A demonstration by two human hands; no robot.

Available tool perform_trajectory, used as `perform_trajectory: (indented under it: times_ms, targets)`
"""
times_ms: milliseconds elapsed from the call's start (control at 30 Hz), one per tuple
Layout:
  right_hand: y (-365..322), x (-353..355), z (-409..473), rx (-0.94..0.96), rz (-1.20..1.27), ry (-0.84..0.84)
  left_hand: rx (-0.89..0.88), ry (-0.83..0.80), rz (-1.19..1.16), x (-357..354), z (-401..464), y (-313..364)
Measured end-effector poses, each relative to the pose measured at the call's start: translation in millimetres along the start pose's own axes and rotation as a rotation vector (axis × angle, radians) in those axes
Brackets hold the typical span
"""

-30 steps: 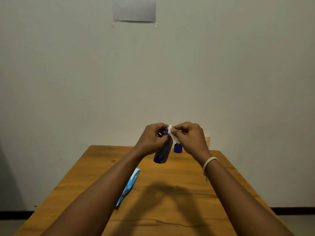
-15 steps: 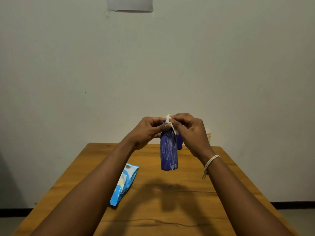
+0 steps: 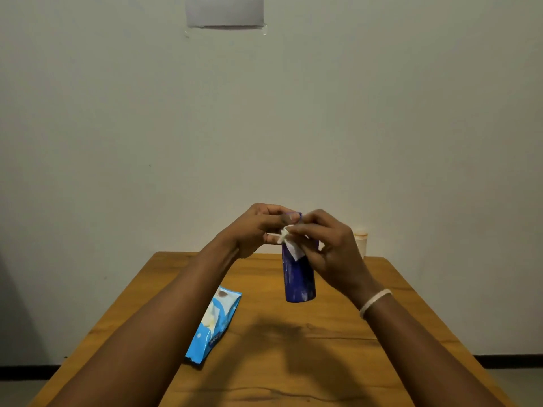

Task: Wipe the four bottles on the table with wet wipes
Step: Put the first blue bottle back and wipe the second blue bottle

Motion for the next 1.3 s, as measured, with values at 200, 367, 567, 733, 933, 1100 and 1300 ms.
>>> perform_trajectory:
  times_ms: [200,367,567,733,933,1100,1300]
  targets:
    - [-16.4,-12.9,-25.9,0.100,-0.196,-0.166,0.017,0.118,-0.005,11.4,7.0,18.6]
    - [-3.6,-10.0,-30.5,0.072,-0.214,-0.078,0.057,0.078,0.101,3.3,6.3,14.1]
    - [-3.1,-9.8,0.9,-0.109,-0.105,0.050,0.120,0.201,0.115,2.9,10.5,17.9]
    - [0.6,-19.8,-60.5,-0.102,-0.047,-0.033,0.110,0.292,0.120,19.8,11.0,12.9]
    - [19.4,-6.1,-2.8,-0.386,0.334,0.229,-0.012,0.070,0.084,11.3,9.5,15.6]
    - [16.7,-8.7,-16.0,-0.593,0.653,0.214,-0.123,0.114,0.003,25.9,10.2,28.7]
    - [11.7,-24.0,-59.6,-0.660,0.591,0.331,-0.140,0.209,0.004,31.0,14.2,27.5]
Point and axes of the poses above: each hand's wrist, its own z-axis towards the middle knuckle, its own x-axis out of the back of the hand, y = z × x, the point moved 4 cm from there along z, towards the middle knuckle, and after that the axes turned 3 degrees about y, right-handed, at the moved point
